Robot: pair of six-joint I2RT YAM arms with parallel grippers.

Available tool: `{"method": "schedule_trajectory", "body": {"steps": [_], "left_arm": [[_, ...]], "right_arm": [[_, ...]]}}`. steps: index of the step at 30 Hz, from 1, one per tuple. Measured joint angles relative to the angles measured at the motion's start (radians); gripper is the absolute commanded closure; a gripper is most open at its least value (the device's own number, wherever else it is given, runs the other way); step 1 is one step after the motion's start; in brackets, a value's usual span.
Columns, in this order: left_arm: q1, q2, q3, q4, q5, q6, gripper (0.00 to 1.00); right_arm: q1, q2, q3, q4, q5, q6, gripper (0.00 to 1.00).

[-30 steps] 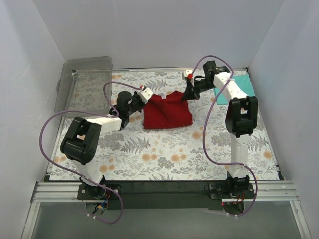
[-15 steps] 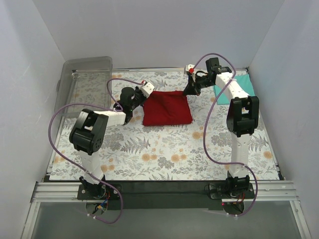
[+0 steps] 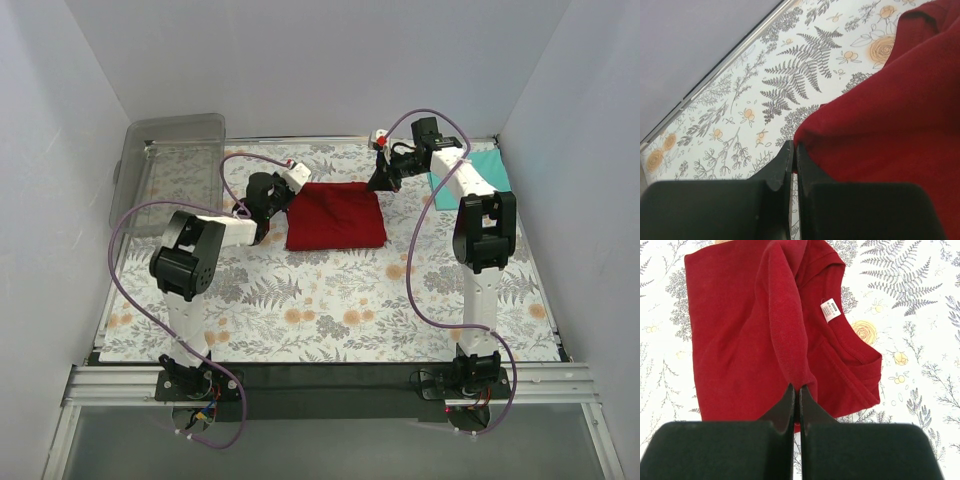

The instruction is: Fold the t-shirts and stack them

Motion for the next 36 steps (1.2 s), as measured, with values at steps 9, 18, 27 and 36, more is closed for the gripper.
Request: {"method": "schedule_trajectory", "body": {"steps": [9, 18, 27, 36], "left_arm": [[0.003, 0.041, 0.033, -0.042, -0.024, 0.0, 1.0], [0.003, 0.068, 0.068, -0.066, -0.047, 0.0, 1.0], [0.003, 0.1, 0.089, -0.095, -0.072, 0.011, 1.0], [0.003, 0.1, 0.113, -0.114, -0.092, 0.027, 1.0]], "right_arm": [[0.005, 0.053, 0.0, 0.049, 0.02, 0.058, 0.99], [0.018, 0.066, -0.003, 0.15, 0.083, 0.174, 0.99], [0.034, 0.065, -0.061, 0.303, 0.189, 0.309, 0.99], [0.046, 0.064, -0.115, 0.42, 0.303, 0.414, 0.99]]}}
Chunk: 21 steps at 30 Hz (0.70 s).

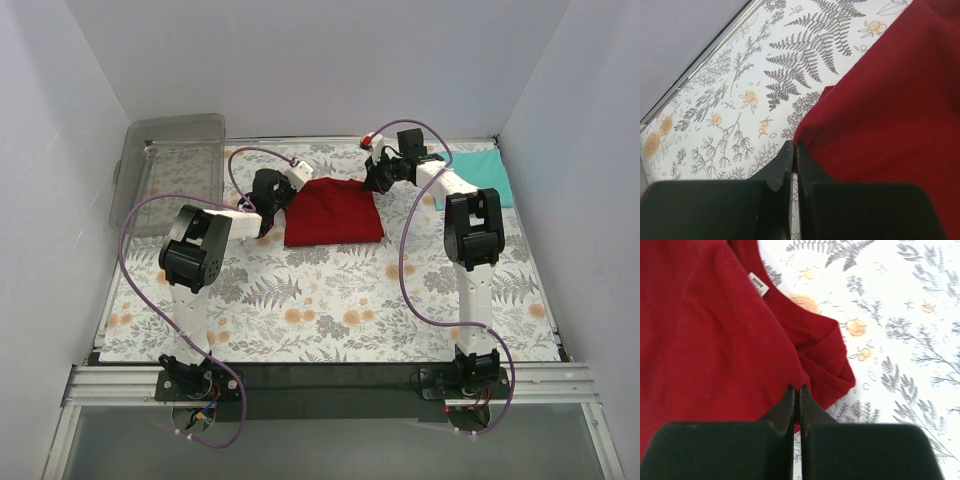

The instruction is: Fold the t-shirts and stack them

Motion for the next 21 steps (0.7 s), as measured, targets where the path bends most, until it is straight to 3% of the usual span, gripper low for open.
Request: {"method": "schedule_trajectory", "body": {"steps": [21], "left_arm": [[0.005, 0.016, 0.01, -0.017, -0.016, 0.018, 1.0]], "right_arm": [[0.008, -0.029, -0.084, 0.223, 0.15, 0.168, 0.99]]}}
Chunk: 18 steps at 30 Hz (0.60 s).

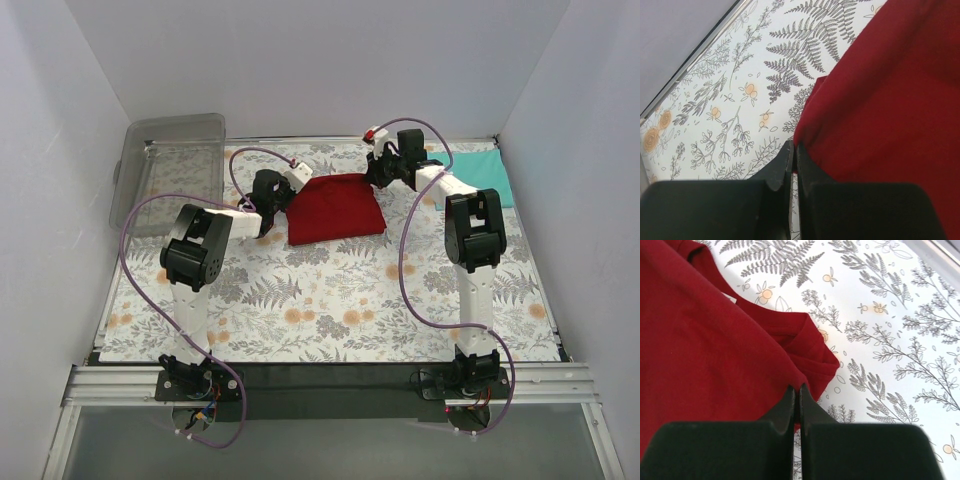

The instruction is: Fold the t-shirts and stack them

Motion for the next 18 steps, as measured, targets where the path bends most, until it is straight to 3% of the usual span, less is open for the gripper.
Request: {"method": "schedule_trajectory", "body": {"steps": [4, 6, 8, 11, 16, 18], "left_arm": [[0.0, 0.0, 0.006, -0.004, -0.014, 0.0, 1.0], [0.0, 0.0, 0.011, -0.003, -0.018, -0.001, 1.0], [0.0, 0.0, 0.014, -0.003, -0.023, -0.001, 0.88], [0.0, 0.0, 0.015, -0.001, -0.04, -0.016, 0.61], [0.003, -0.011, 0.031, -0.007, -0.077, -0.078, 0.41], [0.003, -0.029, 0.042, -0.015, -0.091, -0.107, 0.39]], "right_arm": [[0.005, -0.01, -0.022, 0.047, 0.048, 0.042, 0.99], [0.009, -0.021, -0.045, 0.072, 0.074, 0.066, 0.77], [0.014, -0.031, -0.06, 0.09, 0.1, 0.08, 0.68], [0.017, -0.042, -0.063, 0.117, 0.142, 0.108, 0.56], [0.017, -0.082, -0.063, 0.141, 0.212, 0.157, 0.51], [0.016, -0.107, -0.063, 0.148, 0.217, 0.171, 0.53]]}}
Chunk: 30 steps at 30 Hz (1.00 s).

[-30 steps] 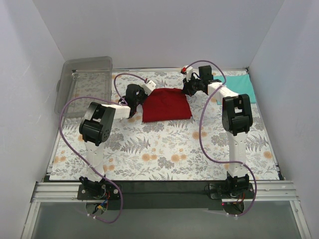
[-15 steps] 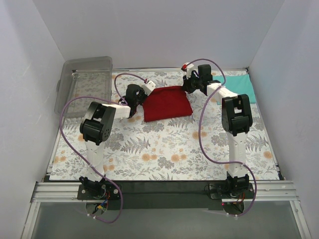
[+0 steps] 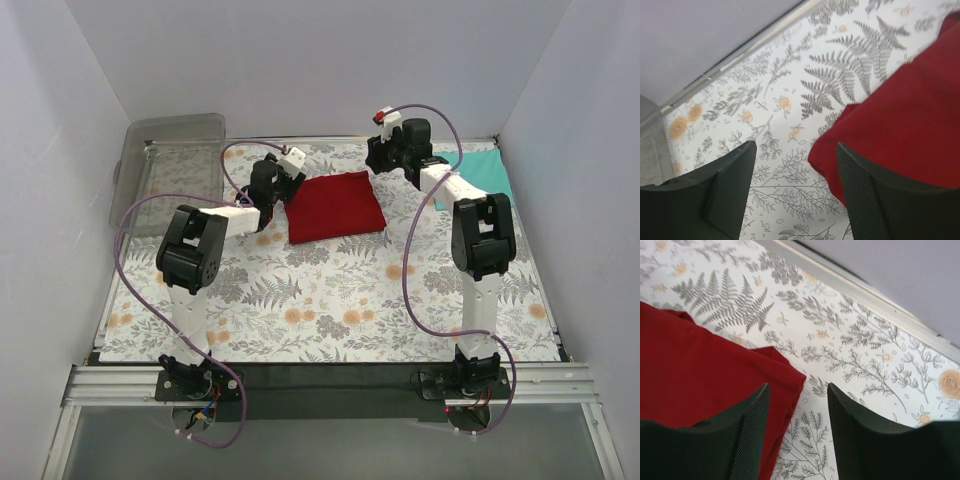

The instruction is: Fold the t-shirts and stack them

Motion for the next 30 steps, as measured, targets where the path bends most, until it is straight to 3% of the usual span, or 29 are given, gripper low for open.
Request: {"method": "schedule_trajectory", "body": {"steps": [4, 8, 12, 18, 26, 30], "left_arm": [[0.0, -0.073, 0.01, -0.035, 0.0, -0.074, 0.38], [0.003, -0.173, 0.039, -0.116, 0.091, -0.212, 0.37], [0.006, -0.208, 0.11, -0.184, 0.272, -0.394, 0.39], [0.011, -0.13, 0.178, -0.22, 0.5, -0.63, 0.41], [0.013, 0.109, 0.196, -0.246, 0.613, -0.783, 0.42], [0.013, 0.147, 0.196, -0.242, 0.634, -0.808, 0.42]], "right_arm": [[-0.008, -0.058, -0.002, 0.0, -0.13, -0.014, 0.6], [-0.02, -0.078, -0.002, -0.014, -0.384, -0.045, 0.86], [-0.021, -0.008, 0.038, -0.046, -0.521, 0.01, 0.89], [-0.02, 0.156, 0.121, -0.088, -0.563, 0.175, 0.89], [-0.023, 0.25, 0.197, -0.122, -0.492, 0.325, 0.9], [-0.027, 0.287, 0.256, -0.122, -0.433, 0.373, 0.91]]}}
